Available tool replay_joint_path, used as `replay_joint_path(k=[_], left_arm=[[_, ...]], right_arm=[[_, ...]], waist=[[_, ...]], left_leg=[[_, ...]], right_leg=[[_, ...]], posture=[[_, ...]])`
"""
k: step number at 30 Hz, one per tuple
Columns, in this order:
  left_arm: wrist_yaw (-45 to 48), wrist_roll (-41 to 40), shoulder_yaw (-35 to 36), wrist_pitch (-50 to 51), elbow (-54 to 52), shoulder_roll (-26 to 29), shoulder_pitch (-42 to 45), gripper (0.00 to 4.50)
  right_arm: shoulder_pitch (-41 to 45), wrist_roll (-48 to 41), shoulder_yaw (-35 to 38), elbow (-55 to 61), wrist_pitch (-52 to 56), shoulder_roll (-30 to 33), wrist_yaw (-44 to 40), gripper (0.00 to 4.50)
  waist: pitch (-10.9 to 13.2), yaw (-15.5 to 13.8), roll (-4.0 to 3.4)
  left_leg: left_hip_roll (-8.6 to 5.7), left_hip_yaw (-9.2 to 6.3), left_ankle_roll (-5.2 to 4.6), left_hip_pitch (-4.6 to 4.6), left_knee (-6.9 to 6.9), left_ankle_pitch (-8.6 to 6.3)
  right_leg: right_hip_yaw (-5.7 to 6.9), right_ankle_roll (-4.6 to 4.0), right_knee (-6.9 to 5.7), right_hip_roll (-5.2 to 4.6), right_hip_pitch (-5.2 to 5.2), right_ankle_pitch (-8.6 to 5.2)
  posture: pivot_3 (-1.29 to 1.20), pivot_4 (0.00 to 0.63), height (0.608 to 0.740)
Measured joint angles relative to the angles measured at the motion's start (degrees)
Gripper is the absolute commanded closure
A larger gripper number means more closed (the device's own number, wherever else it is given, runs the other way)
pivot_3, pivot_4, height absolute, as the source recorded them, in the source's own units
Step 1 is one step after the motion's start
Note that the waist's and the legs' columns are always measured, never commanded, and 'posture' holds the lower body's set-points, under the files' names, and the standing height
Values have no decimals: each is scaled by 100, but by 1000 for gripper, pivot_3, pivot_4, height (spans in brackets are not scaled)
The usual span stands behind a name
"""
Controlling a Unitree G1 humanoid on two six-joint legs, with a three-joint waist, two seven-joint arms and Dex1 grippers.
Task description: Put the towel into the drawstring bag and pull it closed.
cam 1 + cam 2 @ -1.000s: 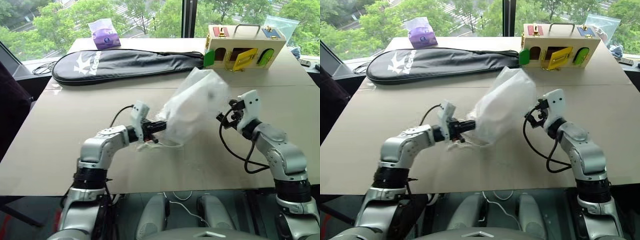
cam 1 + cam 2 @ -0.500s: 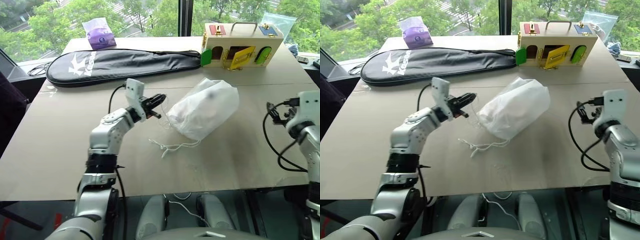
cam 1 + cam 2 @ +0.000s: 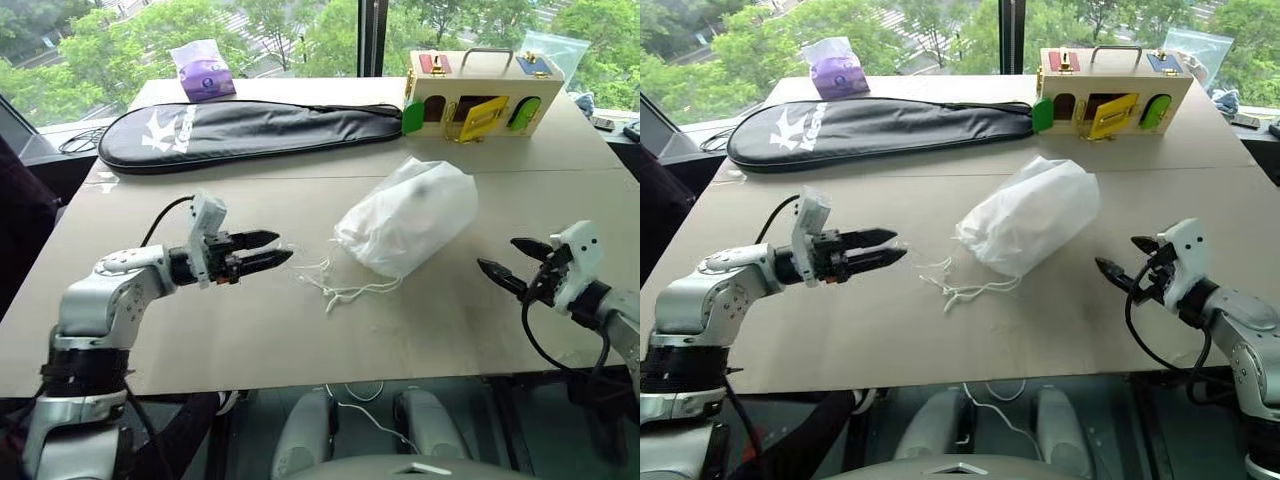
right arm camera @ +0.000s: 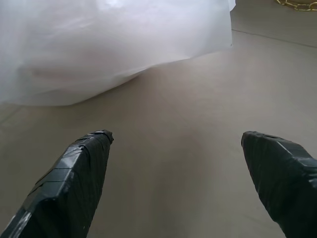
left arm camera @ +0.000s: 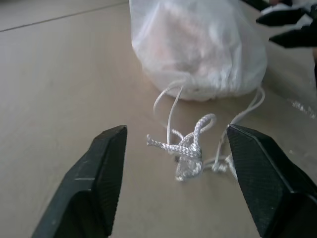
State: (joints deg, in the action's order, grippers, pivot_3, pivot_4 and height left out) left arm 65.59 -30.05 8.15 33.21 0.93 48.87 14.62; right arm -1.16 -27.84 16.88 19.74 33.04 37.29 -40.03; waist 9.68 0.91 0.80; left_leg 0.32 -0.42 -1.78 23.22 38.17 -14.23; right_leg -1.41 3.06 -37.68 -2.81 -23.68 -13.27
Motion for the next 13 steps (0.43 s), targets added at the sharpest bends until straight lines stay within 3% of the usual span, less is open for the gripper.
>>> replay_joint_path(k=[10, 13], left_arm=[[-4, 1153, -176, -2089, 859, 9, -598, 90], [-81, 1190, -156, -2252, 906, -24, -636, 90]], right_arm=[[-360, 265, -20, -417, -835, 317, -632, 0], [-444, 253, -18, -462, -991, 327, -825, 0]], waist=[[1, -33, 2], [1, -31, 2]], left_leg=[[1, 5, 0, 6, 6, 0], [2, 4, 0, 2, 5, 0]], right_leg=[[2, -8, 11, -13, 1, -4], [3, -7, 4, -13, 1, -3]], posture=[[0, 150, 740], [0, 150, 740]])
